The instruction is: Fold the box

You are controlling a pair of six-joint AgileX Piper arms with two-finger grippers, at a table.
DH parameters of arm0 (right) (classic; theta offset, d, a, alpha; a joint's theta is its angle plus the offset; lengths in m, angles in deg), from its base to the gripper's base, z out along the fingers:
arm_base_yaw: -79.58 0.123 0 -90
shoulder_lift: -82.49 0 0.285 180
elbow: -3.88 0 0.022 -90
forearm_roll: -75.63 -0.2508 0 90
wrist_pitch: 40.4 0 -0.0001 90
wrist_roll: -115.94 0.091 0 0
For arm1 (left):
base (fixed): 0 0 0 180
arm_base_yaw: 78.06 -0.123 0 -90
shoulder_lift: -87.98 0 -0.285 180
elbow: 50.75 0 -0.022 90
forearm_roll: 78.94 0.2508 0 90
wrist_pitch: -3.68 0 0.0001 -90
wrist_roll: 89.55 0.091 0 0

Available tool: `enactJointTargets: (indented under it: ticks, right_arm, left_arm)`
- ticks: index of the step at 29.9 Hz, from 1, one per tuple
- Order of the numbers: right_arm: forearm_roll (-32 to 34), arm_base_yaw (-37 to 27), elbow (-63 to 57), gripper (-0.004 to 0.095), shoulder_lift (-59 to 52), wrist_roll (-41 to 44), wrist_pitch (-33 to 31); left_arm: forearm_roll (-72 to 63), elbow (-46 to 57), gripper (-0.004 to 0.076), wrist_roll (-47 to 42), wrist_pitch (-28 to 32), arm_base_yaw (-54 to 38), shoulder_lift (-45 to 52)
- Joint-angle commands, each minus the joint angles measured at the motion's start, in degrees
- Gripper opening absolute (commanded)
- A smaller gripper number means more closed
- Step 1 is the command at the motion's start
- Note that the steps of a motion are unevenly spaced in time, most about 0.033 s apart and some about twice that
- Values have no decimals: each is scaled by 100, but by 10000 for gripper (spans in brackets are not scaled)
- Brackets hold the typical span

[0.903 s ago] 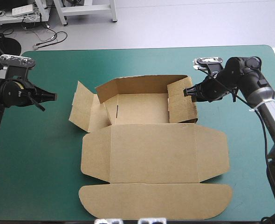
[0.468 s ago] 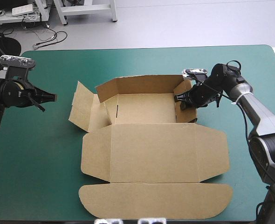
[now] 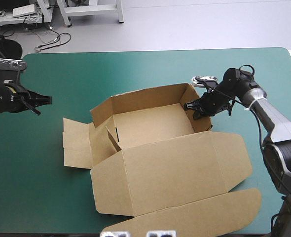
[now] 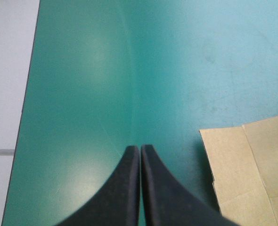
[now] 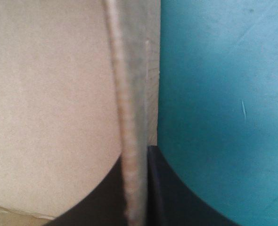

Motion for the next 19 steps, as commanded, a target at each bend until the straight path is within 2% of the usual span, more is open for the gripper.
enactJointTargets:
  ticks: [1,4,9,14,19]
  right_arm:
    - [-781,-189,168,-5,-805,-134,-42]
    - [-1078,-437,168,-5,-1186,-253,-110]
    - [-1214,-950,177,-5,-1811,-346,-461]
    - [-1828,-1547,177,-5,-2401,-616,-808]
    - [-2388,-2078,177,-5,-2908,-808,-949]
  left_arm:
    - [-424,-178,-4,4,366,-603,177]
    - [-1205,-178,-3,365,403,-1278,177]
    - [-2641,-178,-3,945,555,-2035,177]
    - [-3974,-178,-4,1524,465,-2200,-64]
    - [-5499,-178,-4,2221,25,-2199,-483]
